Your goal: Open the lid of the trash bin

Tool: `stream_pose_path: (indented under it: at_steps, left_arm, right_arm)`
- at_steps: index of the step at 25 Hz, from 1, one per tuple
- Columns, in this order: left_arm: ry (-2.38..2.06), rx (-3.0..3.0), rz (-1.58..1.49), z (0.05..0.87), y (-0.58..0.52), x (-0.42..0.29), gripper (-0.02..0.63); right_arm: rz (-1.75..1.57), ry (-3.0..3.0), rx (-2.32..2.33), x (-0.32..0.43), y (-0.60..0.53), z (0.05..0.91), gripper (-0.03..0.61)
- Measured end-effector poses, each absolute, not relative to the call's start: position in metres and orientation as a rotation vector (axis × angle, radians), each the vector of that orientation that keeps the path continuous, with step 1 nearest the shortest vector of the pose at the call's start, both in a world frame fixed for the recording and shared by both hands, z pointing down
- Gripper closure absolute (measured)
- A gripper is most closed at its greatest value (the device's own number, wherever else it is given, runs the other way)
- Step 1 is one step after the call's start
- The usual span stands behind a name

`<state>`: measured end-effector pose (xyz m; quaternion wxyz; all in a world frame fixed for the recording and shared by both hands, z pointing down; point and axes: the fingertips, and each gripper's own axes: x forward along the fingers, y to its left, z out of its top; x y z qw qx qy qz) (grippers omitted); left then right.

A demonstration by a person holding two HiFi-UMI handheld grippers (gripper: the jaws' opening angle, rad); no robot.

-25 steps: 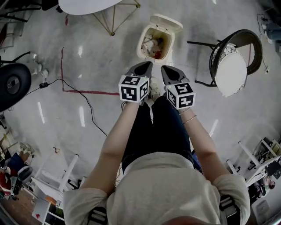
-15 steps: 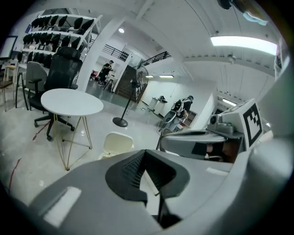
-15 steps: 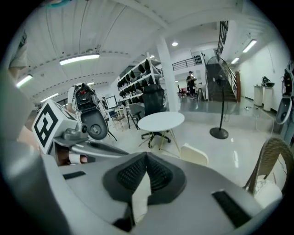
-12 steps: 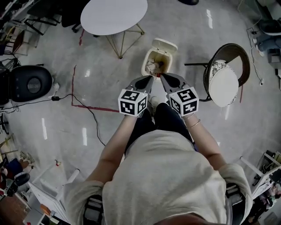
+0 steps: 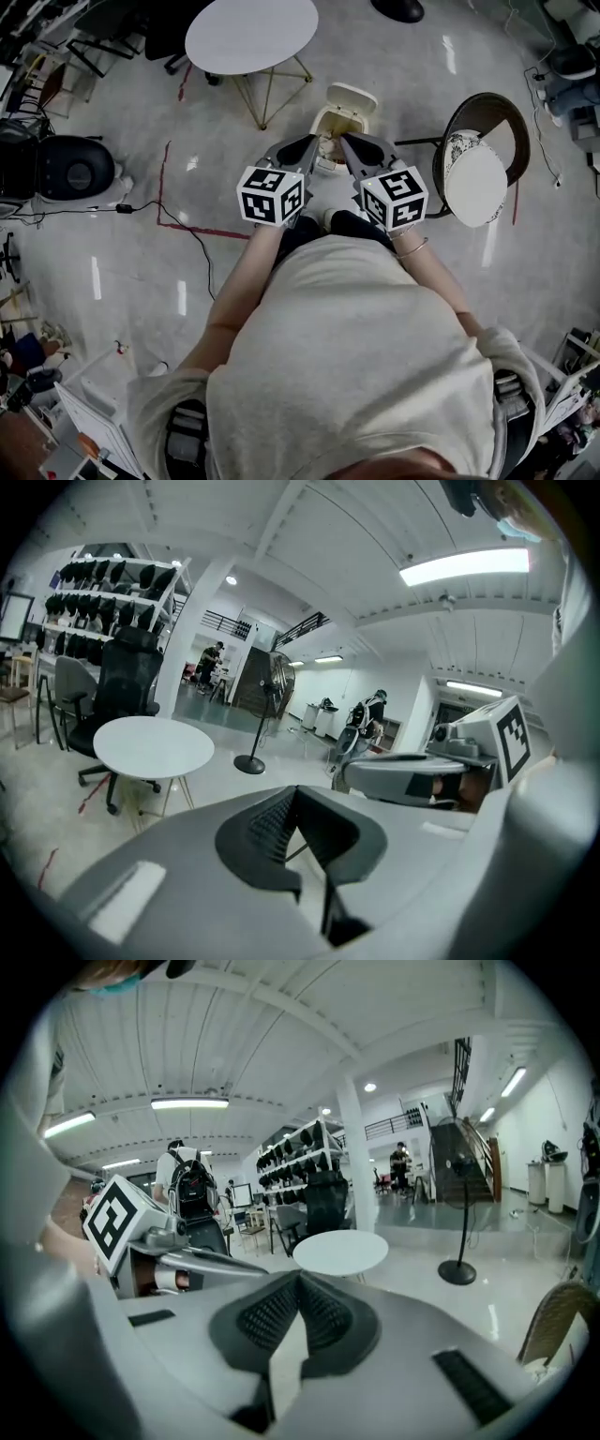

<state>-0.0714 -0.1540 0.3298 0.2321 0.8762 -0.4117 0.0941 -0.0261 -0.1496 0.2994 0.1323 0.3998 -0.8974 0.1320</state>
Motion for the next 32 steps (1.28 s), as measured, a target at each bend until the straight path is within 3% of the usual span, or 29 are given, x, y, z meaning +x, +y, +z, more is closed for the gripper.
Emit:
stream_pose_path:
  at_steps: [9,32]
  left_arm:
    - [-1.208,2.416,0.259,0.317,-0.16,-0.069,0.604]
    - [-1.234,2.383,0.267,0.331,-0.152,-0.059,0.604]
  right_arm:
    - [0.28,-2.628,1.195,-0.029,-0.155,0.277,0.572]
    - [0.414,-2.61,1.126,-0.019,-0.148,0.304,0.572]
